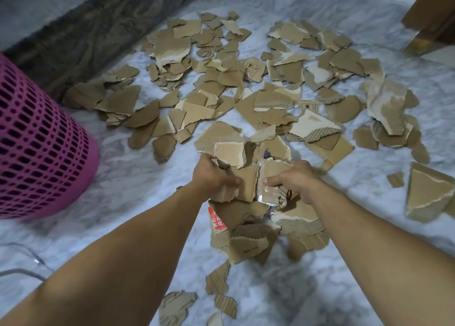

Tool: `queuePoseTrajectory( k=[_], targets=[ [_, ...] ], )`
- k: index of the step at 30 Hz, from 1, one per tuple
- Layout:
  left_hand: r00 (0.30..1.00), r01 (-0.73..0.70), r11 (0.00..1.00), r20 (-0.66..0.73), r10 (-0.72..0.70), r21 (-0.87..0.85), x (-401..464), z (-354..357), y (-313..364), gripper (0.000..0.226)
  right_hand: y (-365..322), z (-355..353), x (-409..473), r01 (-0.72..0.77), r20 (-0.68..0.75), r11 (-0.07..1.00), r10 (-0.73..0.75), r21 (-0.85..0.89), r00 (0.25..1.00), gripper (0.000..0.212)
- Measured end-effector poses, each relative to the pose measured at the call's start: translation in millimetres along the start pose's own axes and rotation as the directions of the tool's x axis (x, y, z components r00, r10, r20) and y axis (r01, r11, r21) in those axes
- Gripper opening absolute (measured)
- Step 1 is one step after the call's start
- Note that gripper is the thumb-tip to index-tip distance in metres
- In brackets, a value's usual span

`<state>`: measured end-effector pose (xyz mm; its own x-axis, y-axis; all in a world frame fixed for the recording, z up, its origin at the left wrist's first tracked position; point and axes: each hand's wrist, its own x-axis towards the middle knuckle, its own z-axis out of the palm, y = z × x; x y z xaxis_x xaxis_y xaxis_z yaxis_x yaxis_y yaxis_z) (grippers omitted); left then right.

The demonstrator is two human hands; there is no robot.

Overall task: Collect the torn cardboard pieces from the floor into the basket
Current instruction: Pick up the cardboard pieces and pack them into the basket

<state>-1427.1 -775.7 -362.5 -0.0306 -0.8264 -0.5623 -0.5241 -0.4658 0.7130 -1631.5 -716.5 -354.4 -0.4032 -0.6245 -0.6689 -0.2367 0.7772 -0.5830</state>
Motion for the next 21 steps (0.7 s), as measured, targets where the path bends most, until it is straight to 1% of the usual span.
queuePoseTrajectory(
  k=[3, 4, 6, 7, 10, 11, 13, 16, 19, 21],
  targets=[
    [0.999, 0.025, 0.996, 0.044, -0.021, -0.085, -8, -10, 4, 0.049, 0, -8, -4, -0.012, 0.025, 0.998, 0.010, 0.061, 1.000, 0.085],
    [0.998, 0.036, 0.994, 0.056, -0.030, -0.099, -10, -15, 7, 0.043, 0, -13, -7, -0.009, 0.030, 0.997, 0.007, 0.077, 1.000, 0.081],
    [0.996, 0.071, 0.992, 0.053, -0.066, -0.102, -18, -27, 15, 0.035, -4, -25, -16, 0.012, 0.022, 0.994, -0.015, 0.107, 1.000, 0.058],
    [0.996, 0.084, 0.991, 0.046, -0.080, -0.102, -21, -34, 18, 0.031, -8, -30, -21, 0.030, 0.019, 0.991, -0.033, 0.129, 0.999, 0.054],
    [0.996, 0.084, 0.991, 0.038, -0.080, -0.105, -35, -53, 34, 0.023, -22, -44, -37, 0.081, -0.009, 0.988, -0.080, 0.132, 0.997, 0.057],
    [0.997, 0.077, 0.991, 0.033, -0.074, -0.109, -38, -57, 38, 0.023, -27, -45, -40, 0.093, -0.010, 0.988, -0.092, 0.124, 0.996, 0.061],
    [0.998, 0.066, 0.992, 0.007, -0.065, -0.108, -47, -70, 50, 0.025, -41, -50, -52, 0.126, -0.008, 0.987, -0.126, 0.096, 0.992, 0.075],
    [0.998, 0.043, 0.990, -0.035, -0.048, -0.136, -65, -102, 70, 0.030, -69, -56, -79, 0.220, -0.012, 0.973, -0.220, 0.073, 0.975, 0.090],
    [0.998, -0.003, 0.990, -0.064, -0.006, -0.143, -85, -139, 90, 0.044, -101, -57, -110, 0.298, -0.034, 0.950, -0.296, 0.097, 0.955, 0.087],
    [0.994, -0.044, 0.989, -0.105, 0.029, -0.142, -103, -166, 102, 0.049, -125, -51, -132, 0.343, -0.025, 0.935, -0.342, 0.091, 0.939, 0.091]
  ],
)
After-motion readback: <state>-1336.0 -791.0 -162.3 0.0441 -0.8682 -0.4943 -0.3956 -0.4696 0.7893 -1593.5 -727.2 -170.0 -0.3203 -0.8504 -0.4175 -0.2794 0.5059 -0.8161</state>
